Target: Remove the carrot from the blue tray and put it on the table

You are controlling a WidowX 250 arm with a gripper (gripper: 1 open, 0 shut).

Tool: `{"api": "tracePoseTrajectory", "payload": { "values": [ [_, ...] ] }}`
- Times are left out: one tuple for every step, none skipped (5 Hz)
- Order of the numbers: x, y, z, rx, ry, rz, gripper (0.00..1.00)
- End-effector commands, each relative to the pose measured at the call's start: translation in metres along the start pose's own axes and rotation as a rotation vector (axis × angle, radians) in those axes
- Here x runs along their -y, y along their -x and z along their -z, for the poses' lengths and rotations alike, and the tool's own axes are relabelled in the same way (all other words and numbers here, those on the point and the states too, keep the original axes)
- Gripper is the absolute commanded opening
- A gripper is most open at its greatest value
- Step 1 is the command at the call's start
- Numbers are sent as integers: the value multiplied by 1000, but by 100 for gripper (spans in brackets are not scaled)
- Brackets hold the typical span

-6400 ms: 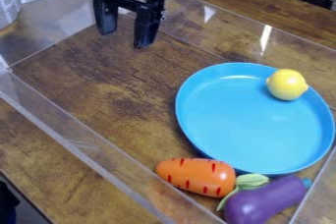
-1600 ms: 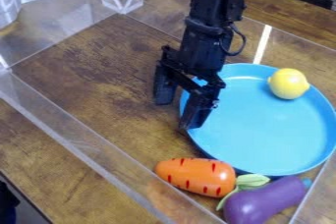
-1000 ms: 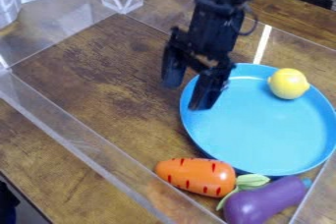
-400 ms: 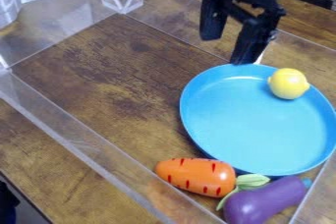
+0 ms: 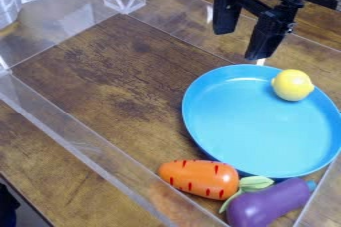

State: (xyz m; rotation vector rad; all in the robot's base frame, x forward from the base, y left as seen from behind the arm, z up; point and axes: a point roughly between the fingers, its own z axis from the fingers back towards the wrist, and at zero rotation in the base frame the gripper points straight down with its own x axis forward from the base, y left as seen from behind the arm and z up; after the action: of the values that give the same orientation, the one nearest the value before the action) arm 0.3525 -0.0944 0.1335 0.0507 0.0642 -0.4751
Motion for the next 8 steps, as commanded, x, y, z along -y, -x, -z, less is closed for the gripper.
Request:
{"api": "tracePoseTrajectory", "payload": {
  "values": [
    [4, -9, -14, 63, -10, 20, 100],
    [5, -13, -11, 67, -8, 31, 100],
    [6, -16, -7, 67, -4, 42, 100],
    [7, -20, -4, 69, -2, 48, 100],
    [8, -23, -1, 71, 1, 56, 100],
    [9, -26, 2, 73, 4, 65, 100],
    [9, -30, 5, 75, 7, 74, 100],
    [10, -33, 9, 72, 12, 75, 100]
  ]
}}
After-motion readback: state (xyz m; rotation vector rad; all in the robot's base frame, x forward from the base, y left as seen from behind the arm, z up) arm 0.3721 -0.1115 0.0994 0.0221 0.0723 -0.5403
